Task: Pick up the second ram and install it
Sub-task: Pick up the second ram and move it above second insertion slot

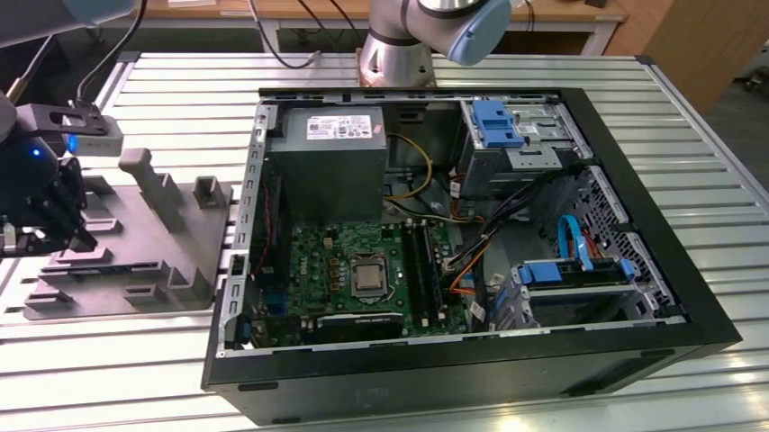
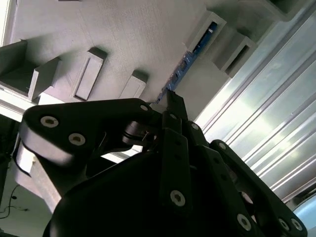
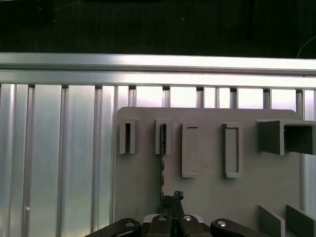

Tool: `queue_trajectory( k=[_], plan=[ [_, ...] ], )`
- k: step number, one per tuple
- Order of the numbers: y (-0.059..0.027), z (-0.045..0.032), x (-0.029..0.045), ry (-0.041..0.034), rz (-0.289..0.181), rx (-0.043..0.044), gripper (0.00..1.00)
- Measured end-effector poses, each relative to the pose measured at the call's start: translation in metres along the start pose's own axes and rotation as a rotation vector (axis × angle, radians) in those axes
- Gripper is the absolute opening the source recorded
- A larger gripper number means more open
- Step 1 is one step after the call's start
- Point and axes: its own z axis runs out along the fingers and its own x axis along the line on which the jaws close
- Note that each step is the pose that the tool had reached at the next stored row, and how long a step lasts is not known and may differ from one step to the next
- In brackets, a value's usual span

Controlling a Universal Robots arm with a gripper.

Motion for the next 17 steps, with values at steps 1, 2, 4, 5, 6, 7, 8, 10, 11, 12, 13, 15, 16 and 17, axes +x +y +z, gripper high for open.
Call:
queue_trajectory(
  k=[1,2,4,5,6,7,8,10,11,12,13,15,16,17],
  plan=[
    [0.0007,0.0013,0.0000,0.0000,0.006,0.0000,0.10],
    [0.0011,0.0028,0.0000,-0.0001,0.011,0.0002,0.10],
    [0.0017,0.0056,0.0001,0.0004,0.019,0.0005,0.10],
    [0.0019,0.0069,0.0001,0.0007,0.023,0.0005,0.10],
    [0.0021,0.0082,0.0002,0.0010,0.026,0.0005,0.10],
    [0.0025,0.0093,0.0002,0.0012,0.027,0.0004,0.10],
    [0.0027,0.0098,0.0002,0.0012,0.028,0.0005,0.10],
    [0.0028,0.0098,0.0002,0.0014,0.027,0.0004,0.10],
    [0.0027,0.0098,0.0002,0.0013,0.027,0.0004,0.10],
    [0.0029,0.0099,0.0003,0.0014,0.027,0.0004,0.10],
    [0.0031,0.0101,0.0004,0.0012,0.027,0.0006,0.10],
    [0.0036,0.0107,0.0010,0.0012,0.028,0.0005,0.10],
    [0.0038,0.0113,0.0013,0.0012,0.028,0.0006,0.10],
    [0.0039,0.0124,0.0016,0.0012,0.028,0.0006,0.10]
  ],
)
